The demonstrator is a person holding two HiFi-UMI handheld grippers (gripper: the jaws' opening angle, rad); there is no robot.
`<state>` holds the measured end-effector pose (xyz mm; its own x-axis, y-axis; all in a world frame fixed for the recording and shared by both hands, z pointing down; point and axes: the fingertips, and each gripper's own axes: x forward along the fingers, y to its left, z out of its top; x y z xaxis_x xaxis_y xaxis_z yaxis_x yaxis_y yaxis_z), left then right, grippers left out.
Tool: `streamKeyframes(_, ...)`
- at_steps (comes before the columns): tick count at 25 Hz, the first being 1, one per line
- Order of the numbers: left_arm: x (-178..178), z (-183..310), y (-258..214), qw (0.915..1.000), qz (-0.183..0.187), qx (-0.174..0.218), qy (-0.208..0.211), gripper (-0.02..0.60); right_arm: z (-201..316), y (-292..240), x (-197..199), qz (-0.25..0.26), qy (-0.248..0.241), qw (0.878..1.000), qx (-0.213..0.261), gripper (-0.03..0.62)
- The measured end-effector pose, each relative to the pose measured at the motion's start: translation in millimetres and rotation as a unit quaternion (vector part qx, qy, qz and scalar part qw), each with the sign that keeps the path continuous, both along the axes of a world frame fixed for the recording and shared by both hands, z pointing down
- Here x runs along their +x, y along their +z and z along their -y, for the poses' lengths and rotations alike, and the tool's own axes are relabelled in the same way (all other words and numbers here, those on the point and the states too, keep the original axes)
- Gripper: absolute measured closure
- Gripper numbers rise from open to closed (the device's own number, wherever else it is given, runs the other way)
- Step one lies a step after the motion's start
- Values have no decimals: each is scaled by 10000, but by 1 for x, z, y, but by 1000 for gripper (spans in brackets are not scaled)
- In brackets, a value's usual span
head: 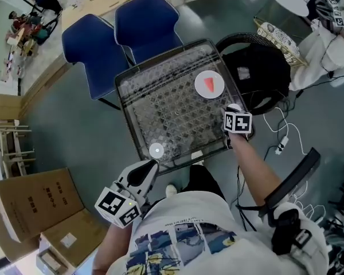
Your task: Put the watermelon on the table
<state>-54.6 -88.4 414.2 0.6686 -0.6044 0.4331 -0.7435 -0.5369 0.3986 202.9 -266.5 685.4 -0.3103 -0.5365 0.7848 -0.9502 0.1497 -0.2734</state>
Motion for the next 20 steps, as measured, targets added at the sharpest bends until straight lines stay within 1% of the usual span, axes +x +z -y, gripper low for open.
streamKeyframes(1,-5,-5,-2,9999,-109,25,-9,552,-14,-14,-9,75,-208,9997,85,517)
streamKeyframes(2,-11,-10,-5,9997,-241,42,-18,552,-30,-27,-21,162,-428,9988,178,562)
streamKeyframes(4,-22,-29,-18,9979,-643,84,72,552,-71,-50,-48,326,-882,9950,338,579)
streamKeyframes(6,-31,-53,-35,9925,-1168,187,317,557,-115,-75,-72,265,-1278,9901,515,583)
streamKeyframes(7,-36,-65,-43,9900,-1314,268,438,565,-133,-88,-83,191,-1441,9874,633,583)
streamKeyframes(8,-43,-76,-47,9889,-1340,351,534,571,-151,-101,-94,134,-1573,9846,756,584)
streamKeyframes(11,-65,-114,-48,9902,-1145,444,664,572,-208,-133,-126,-42,-1840,9769,1083,583)
streamKeyframes(16,-103,-169,-38,9933,-871,515,563,572,-296,-172,-174,-134,-2058,9672,1480,583)
streamKeyframes(18,-111,-189,-34,9936,-766,564,608,572,-326,-187,-191,-103,-2157,9629,1618,583)
streamKeyframes(20,-115,-206,-30,9930,-626,626,779,572,-349,-206,-208,-93,-2282,9567,1805,583)
